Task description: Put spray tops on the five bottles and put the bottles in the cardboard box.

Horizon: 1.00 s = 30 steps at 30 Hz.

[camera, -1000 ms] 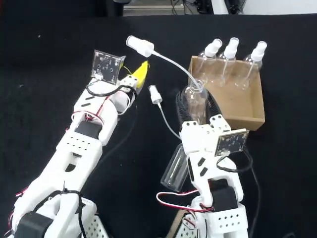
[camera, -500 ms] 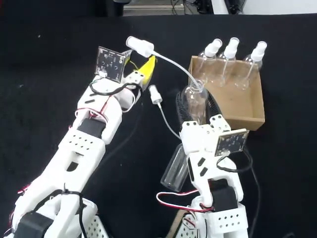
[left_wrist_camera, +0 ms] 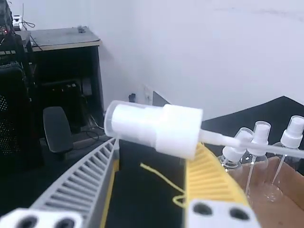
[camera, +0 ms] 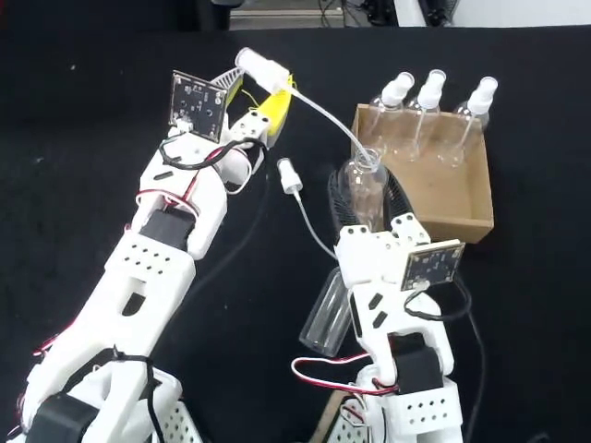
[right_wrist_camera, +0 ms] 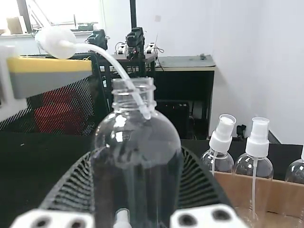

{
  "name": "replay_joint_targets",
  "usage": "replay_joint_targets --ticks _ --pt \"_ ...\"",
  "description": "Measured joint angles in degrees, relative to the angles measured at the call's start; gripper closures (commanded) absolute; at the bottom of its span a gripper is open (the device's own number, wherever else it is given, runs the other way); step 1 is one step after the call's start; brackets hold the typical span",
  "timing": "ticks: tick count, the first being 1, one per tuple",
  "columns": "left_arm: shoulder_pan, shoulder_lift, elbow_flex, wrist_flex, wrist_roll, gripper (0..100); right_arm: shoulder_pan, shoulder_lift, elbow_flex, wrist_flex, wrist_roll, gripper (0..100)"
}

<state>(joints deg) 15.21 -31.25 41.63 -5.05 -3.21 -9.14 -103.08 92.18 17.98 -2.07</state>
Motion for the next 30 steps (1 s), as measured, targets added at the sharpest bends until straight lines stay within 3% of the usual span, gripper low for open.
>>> replay_joint_targets --ticks 16,25,30 --pt "1.58 -4.48 -0.18 0.0 -0.88 79 0.0 0.0 0.0 0.0 0.0 98.8" --pt "12.13 -8.53 -0.18 0.0 -19.08 79 -0.09 0.0 0.0 0.0 -0.09 98.8" --pt "17.14 -8.53 -0.18 0.0 -24.79 79 -0.09 0.0 0.0 0.0 -0.09 98.8"
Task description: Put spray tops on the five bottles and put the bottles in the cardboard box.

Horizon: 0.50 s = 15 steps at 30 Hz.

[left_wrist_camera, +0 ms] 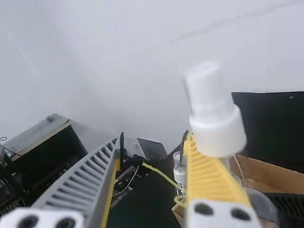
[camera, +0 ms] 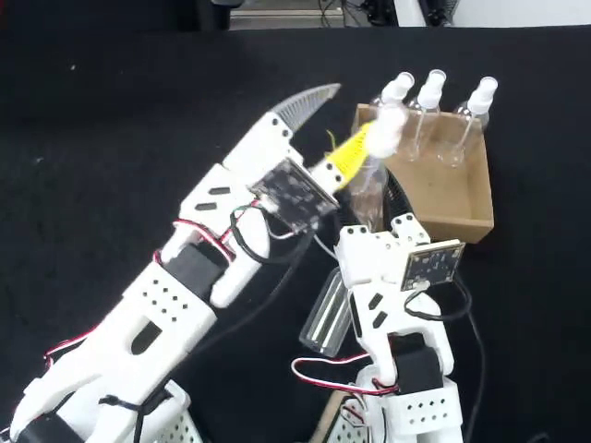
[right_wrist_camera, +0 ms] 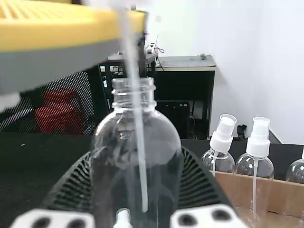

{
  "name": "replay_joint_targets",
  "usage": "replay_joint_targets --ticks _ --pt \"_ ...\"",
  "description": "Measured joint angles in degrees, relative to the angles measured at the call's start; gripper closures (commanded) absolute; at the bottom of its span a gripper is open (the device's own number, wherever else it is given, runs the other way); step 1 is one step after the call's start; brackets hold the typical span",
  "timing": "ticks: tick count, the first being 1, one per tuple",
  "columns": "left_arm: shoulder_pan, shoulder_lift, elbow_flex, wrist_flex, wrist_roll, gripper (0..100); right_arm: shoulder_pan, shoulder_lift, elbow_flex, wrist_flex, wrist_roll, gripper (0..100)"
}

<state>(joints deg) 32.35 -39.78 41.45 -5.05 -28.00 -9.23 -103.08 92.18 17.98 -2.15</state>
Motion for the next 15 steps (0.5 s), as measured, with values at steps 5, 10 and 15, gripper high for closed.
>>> replay_joint_targets --ticks 5,10,15 --pt "0.88 0.0 0.0 1.67 -2.81 79 0.0 0.0 0.0 0.0 0.0 98.8" --pt "0.26 -0.62 0.0 6.42 -2.99 79 0.0 0.0 1.23 0.0 0.0 98.8" --pt "-4.13 -0.7 0.0 7.21 -2.99 79 0.0 0.0 1.23 0.0 0.0 98.8"
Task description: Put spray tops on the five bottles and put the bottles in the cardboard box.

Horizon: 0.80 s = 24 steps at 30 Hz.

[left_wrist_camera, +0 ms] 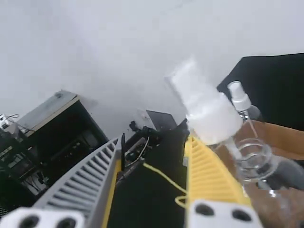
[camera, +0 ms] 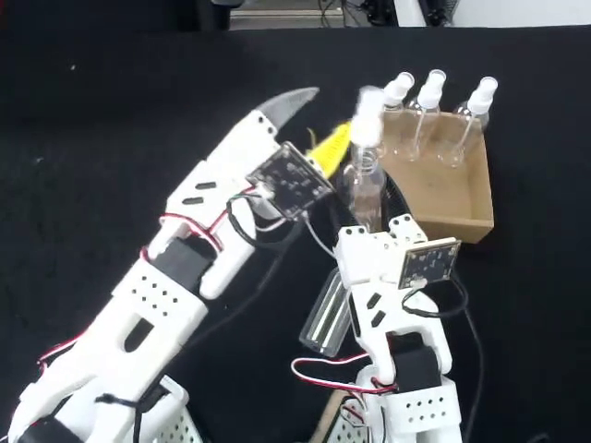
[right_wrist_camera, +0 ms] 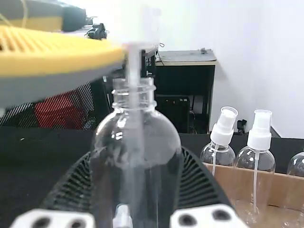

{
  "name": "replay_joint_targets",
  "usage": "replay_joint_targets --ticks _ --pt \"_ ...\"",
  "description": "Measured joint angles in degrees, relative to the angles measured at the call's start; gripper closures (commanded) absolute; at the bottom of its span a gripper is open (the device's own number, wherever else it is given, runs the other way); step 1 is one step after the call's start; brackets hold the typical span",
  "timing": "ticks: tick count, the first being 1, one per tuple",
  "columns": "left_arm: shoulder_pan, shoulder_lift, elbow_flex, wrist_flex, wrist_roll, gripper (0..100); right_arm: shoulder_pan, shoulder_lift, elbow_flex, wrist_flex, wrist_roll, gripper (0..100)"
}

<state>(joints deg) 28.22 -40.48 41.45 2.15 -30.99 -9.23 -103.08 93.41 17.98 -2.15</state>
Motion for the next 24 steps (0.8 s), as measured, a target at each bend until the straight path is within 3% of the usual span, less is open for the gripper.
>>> replay_joint_targets --ticks 3,13,20,24 --pt "-0.88 -2.46 0.0 0.62 0.0 79 0.0 0.0 0.09 0.0 0.0 98.8" --pt "-1.85 -16.35 0.0 14.33 0.0 79 0.0 0.0 0.09 0.0 0.0 98.8" --pt "-1.67 -12.57 -2.29 9.58 0.0 79 0.0 0.0 0.09 0.0 0.0 98.8" --pt "-1.58 -5.36 -11.25 10.37 4.92 79 0.0 0.0 0.09 0.0 0.0 98.8"
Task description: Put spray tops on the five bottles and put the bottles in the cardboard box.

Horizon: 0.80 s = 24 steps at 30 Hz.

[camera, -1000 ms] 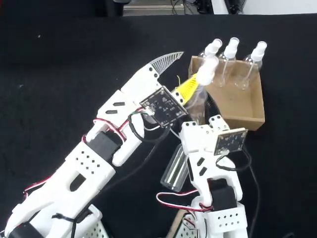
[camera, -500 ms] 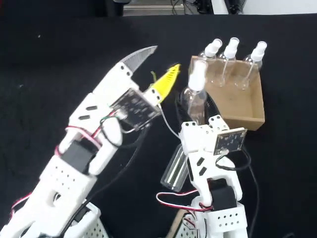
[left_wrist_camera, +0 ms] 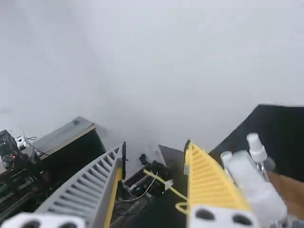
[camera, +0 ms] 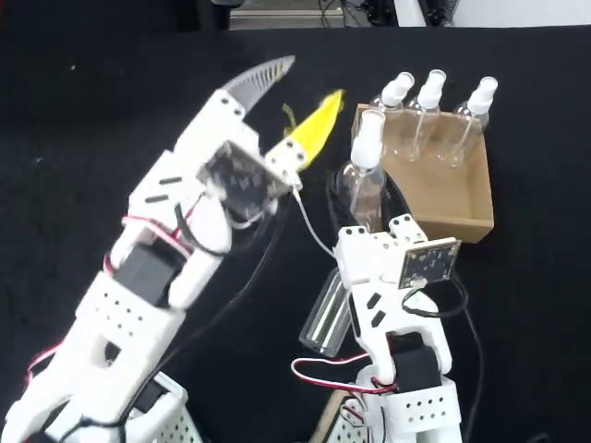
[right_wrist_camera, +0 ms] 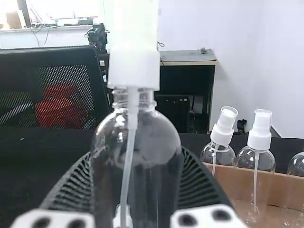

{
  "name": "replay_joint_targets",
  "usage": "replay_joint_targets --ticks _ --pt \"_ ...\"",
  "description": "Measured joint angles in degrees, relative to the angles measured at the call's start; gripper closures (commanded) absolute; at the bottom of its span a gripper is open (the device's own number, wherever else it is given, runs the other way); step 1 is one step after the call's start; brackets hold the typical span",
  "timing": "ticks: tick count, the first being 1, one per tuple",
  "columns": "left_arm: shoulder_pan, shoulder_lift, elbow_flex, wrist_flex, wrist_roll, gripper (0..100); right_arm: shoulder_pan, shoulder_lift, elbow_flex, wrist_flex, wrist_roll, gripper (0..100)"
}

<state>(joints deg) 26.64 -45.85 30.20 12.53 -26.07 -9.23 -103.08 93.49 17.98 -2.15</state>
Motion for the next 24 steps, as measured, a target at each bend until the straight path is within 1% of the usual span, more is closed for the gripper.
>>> replay_joint_targets --ticks 3,5,7,10,12,20,24 --pt "-0.09 6.77 -9.67 4.04 3.16 79 0.0 0.0 0.0 0.0 0.0 98.8" --pt "0.09 11.25 -15.3 8.26 3.69 79 0.0 0.0 0.0 0.0 0.0 98.8" --pt "1.76 14.95 -19.69 14.07 3.96 79 0.0 0.0 0.0 0.0 0.0 98.8" --pt "4.04 16.88 -23.03 23.12 4.13 79 0.0 0.0 0.0 0.0 0.0 98.8" --pt "4.04 16.97 -23.65 26.81 4.22 79 -0.09 0.0 0.0 0.09 0.0 98.8" --pt "4.13 17.05 -24.18 35.08 4.13 79 0.0 0.0 0.0 0.09 -0.09 98.8" --pt "4.31 15.56 -24.35 35.25 4.13 79 0.0 0.0 0.0 0.09 -0.09 98.8"
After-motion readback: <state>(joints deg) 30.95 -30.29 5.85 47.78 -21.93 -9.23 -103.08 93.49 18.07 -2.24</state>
